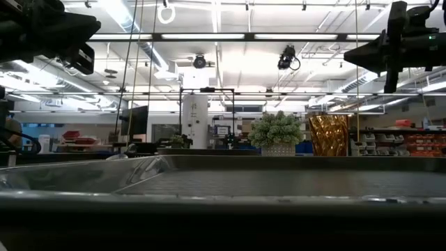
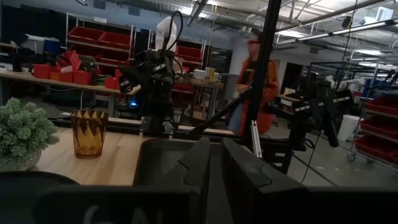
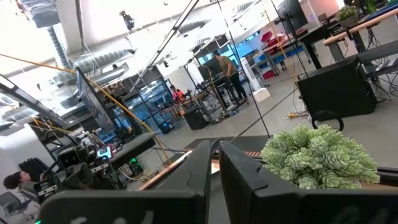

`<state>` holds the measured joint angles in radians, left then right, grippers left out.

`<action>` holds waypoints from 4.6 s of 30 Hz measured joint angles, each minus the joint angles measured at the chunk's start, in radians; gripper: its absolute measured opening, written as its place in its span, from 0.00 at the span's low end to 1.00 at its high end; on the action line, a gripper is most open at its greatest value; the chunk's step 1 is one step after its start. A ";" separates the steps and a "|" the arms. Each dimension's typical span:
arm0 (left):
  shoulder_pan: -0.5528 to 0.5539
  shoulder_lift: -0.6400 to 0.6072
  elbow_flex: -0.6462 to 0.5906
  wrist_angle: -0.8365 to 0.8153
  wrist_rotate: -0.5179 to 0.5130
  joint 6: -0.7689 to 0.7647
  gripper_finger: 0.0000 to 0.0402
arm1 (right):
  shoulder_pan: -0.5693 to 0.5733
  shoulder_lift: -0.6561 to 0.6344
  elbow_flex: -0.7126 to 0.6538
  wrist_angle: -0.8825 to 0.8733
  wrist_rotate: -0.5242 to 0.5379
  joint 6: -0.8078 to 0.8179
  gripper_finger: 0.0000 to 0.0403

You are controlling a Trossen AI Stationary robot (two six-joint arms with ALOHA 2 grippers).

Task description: Pick and place plate/cup/fork/spoon on tray

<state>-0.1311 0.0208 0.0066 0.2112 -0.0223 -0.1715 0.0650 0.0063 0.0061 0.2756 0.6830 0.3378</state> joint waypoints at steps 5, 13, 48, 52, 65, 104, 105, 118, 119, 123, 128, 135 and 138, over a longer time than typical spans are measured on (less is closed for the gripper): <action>0.000 0.000 0.000 0.000 0.000 0.000 0.12 | 0.000 0.000 0.000 0.000 0.000 0.000 0.10; 0.000 0.000 0.000 0.000 0.000 -0.019 0.12 | 0.000 0.000 0.000 0.000 0.000 0.000 0.10; 0.045 0.523 0.004 0.571 -0.584 -0.076 0.12 | -0.068 0.209 0.029 0.257 -0.151 -0.155 0.10; 0.086 0.627 0.052 0.582 -0.584 -0.049 0.12 | -0.067 0.260 0.053 0.238 -0.116 -0.182 0.10; 0.165 0.997 0.275 0.584 -0.518 -0.070 0.12 | 0.006 0.521 0.131 0.143 0.008 -0.158 0.10; 0.369 1.933 1.359 -0.003 0.164 -0.171 0.22 | -0.276 0.532 0.439 -0.716 0.051 0.022 0.02; 0.376 1.944 1.375 -0.010 0.177 -0.174 0.24 | -0.306 0.547 0.439 -0.716 0.023 0.023 0.02; 0.431 2.132 1.732 -0.388 0.285 -0.076 0.32 | -0.667 0.685 0.439 -0.679 -0.310 0.004 0.03; 0.434 2.151 1.768 -0.425 0.295 -0.063 0.32 | -0.690 0.702 0.439 -0.670 -0.329 -0.001 0.03; 0.441 2.211 1.884 -0.544 0.302 -0.016 0.31 | -0.766 0.763 0.439 -0.647 -0.398 -0.018 0.03; 0.447 2.229 1.921 -0.561 0.309 0.026 0.31 | -0.845 0.824 0.439 -0.615 -0.521 -0.046 0.03; 0.440 2.231 1.922 -0.633 0.359 0.141 0.33 | -0.889 0.909 0.439 -0.588 -0.686 -0.079 0.03; 0.427 2.231 1.922 -0.657 0.359 0.235 0.36 | -0.889 0.937 0.439 -0.584 -0.738 -0.089 0.03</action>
<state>0.2962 2.2517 1.9282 -0.4461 0.3362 0.0640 -0.8242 0.9430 0.4451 -0.3081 -0.0551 0.2492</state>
